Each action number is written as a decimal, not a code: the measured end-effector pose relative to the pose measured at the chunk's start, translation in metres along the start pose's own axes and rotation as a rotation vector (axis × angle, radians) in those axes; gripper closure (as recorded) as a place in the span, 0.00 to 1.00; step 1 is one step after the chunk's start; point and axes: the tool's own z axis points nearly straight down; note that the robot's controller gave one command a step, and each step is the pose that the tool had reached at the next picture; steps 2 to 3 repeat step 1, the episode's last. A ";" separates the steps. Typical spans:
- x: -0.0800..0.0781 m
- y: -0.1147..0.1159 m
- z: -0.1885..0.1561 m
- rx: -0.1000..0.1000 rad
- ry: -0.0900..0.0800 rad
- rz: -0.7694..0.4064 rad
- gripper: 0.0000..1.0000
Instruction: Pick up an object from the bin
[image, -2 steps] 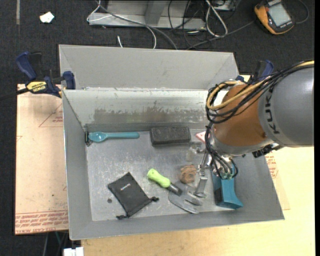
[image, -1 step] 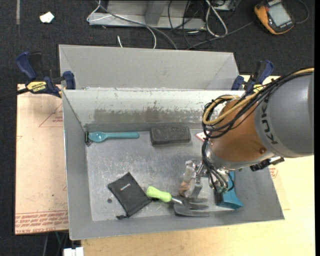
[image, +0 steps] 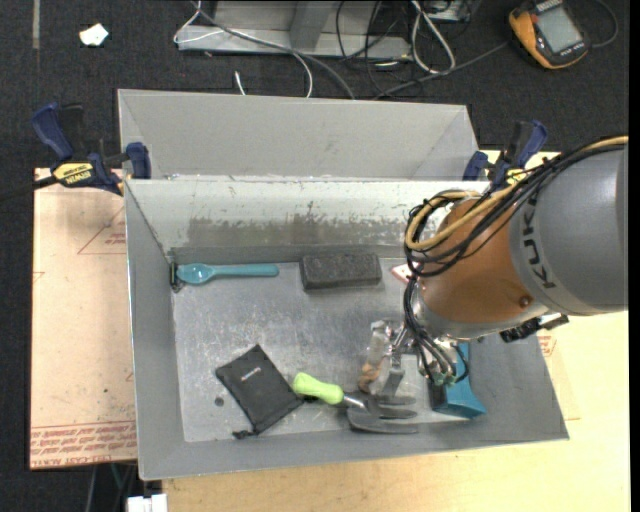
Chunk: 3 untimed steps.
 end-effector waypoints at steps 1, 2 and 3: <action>-0.002 -0.013 -0.073 0.001 0.004 -0.079 1.00; -0.002 -0.013 -0.073 0.001 0.004 -0.079 1.00; -0.002 -0.013 -0.073 0.001 0.004 -0.079 1.00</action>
Offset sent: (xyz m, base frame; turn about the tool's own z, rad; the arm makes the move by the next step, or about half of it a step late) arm 0.0074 -0.0069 0.2484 -0.1483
